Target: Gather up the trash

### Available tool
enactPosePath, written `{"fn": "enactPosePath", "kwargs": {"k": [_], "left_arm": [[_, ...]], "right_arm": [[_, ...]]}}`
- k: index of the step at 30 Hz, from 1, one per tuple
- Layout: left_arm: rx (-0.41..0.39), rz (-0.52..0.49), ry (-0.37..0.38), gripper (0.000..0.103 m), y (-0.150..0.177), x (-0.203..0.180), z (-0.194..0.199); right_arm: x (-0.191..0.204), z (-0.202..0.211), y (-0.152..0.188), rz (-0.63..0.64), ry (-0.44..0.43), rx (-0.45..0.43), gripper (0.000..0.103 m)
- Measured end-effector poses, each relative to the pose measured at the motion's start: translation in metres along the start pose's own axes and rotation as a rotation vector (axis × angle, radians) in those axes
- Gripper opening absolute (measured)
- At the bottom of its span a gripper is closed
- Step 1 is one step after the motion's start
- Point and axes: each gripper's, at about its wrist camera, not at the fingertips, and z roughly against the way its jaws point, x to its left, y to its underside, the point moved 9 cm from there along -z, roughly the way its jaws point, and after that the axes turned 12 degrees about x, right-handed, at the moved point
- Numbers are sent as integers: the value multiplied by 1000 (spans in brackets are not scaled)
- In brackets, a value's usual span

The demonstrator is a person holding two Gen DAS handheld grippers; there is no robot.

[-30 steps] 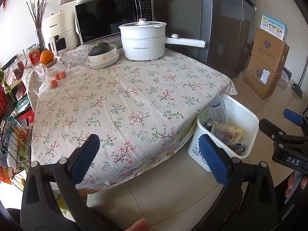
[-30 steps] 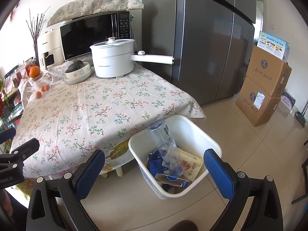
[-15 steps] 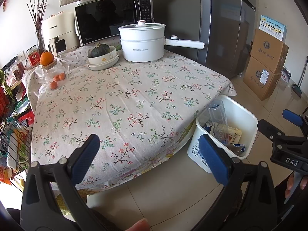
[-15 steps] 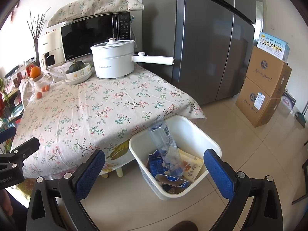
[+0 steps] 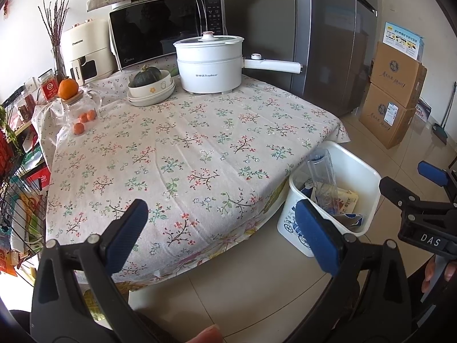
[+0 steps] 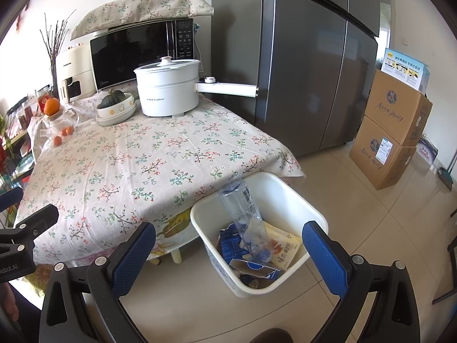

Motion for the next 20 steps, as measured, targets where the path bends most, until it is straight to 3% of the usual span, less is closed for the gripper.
{"fn": "enactPosePath", "kwargs": {"k": [20], "left_arm": [[33,48,27,102,1,4,-4]], "right_arm": [[-4,-4,-2,-9,9,1,103]]}}
